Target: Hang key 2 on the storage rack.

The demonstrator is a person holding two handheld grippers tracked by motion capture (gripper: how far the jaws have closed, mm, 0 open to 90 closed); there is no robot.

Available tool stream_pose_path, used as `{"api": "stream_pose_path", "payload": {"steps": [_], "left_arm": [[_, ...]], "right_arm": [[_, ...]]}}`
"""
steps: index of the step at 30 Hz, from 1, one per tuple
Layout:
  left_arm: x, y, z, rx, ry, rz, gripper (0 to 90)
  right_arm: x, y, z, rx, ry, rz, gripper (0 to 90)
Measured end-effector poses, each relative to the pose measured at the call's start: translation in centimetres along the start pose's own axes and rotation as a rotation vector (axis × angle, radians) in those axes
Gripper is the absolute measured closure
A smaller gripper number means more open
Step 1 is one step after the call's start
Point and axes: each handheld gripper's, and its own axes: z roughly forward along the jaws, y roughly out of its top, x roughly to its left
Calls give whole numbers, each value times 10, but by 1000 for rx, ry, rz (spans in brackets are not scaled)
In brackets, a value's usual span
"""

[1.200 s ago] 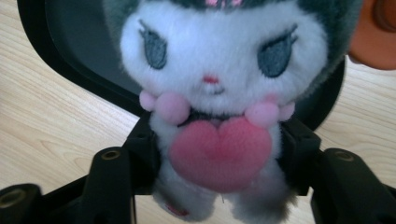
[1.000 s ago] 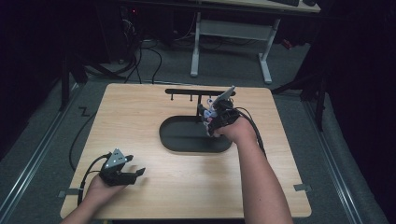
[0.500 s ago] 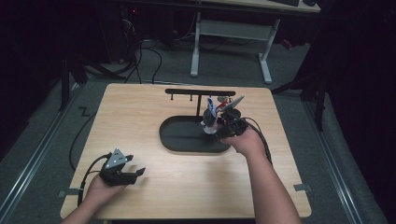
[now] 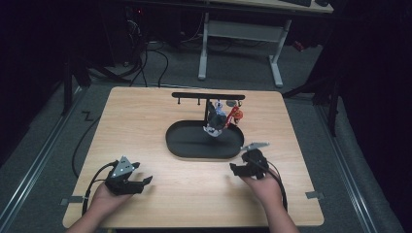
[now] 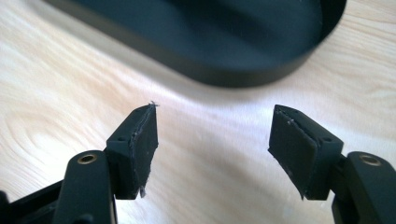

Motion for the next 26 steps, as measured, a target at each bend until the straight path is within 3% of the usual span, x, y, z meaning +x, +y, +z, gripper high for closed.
{"api": "stream_pose_path", "payload": {"steps": [3, 7, 8, 10, 12, 15, 18, 22, 26], "left_arm": [[-2, 1, 0, 2, 0, 14, 270], [-2, 1, 0, -6, 9, 19, 269], [-1, 0, 0, -13, 10, 3, 269], [0, 1, -2, -23, 4, -28, 269], [-2, 2, -5, -33, 13, -35, 268], [-6, 2, -7, -40, 34, -36, 267], [-8, 1, -8, -30, 61, -13, 265], [-3, 0, -9, -35, 61, -40, 261], [0, 1, -9, -31, 61, -45, 240]], "right_arm": [[4, -33, 0, -31, 1, 29, 300], [7, -75, -16, -168, -35, 87, 284], [7, -81, -21, -164, -47, 86, 250], [5, -81, -29, -142, -63, 84, 201], [1, -84, -31, -175, -91, 79, 207], [-2, -84, -25, -173, -61, 95, 195], [1, -81, -19, -163, -33, 76, 176], [7, -78, -17, -167, -34, 58, 169], [10, -77, -18, -182, -24, 74, 142]]}}
